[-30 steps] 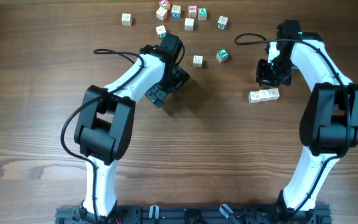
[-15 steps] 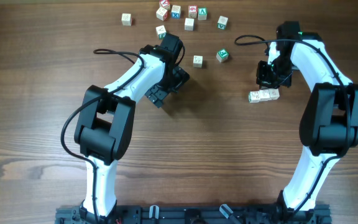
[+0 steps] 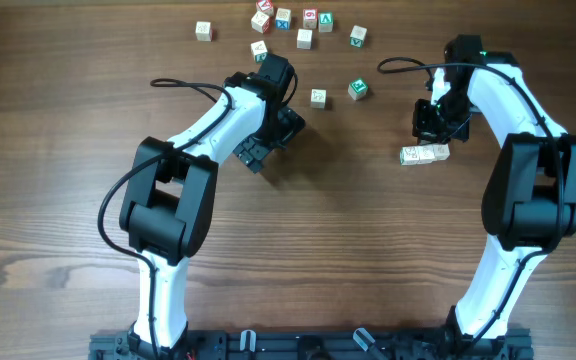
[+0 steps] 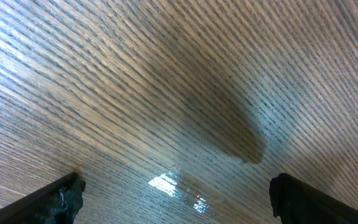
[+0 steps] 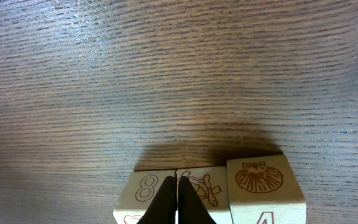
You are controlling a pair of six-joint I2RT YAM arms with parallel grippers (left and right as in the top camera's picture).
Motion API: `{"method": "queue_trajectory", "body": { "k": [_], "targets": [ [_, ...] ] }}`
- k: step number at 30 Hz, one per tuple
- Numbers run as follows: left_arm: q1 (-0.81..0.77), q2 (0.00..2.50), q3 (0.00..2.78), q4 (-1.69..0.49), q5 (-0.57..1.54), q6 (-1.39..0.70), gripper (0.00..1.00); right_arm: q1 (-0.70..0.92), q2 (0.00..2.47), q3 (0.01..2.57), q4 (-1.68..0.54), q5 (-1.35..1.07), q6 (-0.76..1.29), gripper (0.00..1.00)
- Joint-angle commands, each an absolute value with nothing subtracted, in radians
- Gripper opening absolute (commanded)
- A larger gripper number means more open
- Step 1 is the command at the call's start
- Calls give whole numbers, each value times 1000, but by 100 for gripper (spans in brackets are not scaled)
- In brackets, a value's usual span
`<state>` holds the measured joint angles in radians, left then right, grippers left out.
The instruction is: Form a horizontal line
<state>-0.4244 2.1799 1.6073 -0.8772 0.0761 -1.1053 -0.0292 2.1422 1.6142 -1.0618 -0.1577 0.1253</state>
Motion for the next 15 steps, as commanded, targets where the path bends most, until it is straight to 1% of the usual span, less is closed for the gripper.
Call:
{"method": "queue_trajectory", "body": {
  "k": [1,4,6,9,15],
  "targets": [
    [-426,2179,1586,-865,59,-1108,100,-27,2157,1608,-1043,-181,109,4],
    [-426,2179,1586,-865,59,-1107,100,-27,2157,1608,-989,-159,115,4],
    [-426,2179,1586,-865,59,-1107,100,-27,2157,1608,-955,-45,163,5],
    [-426,2179,1586,-865,59,-1107,100,-27,2157,1608,-959,65,186,5],
    [-426,2179,1586,-865,59,-1107,100,-27,2157,1608,-995,71,187,4]
  ]
}}
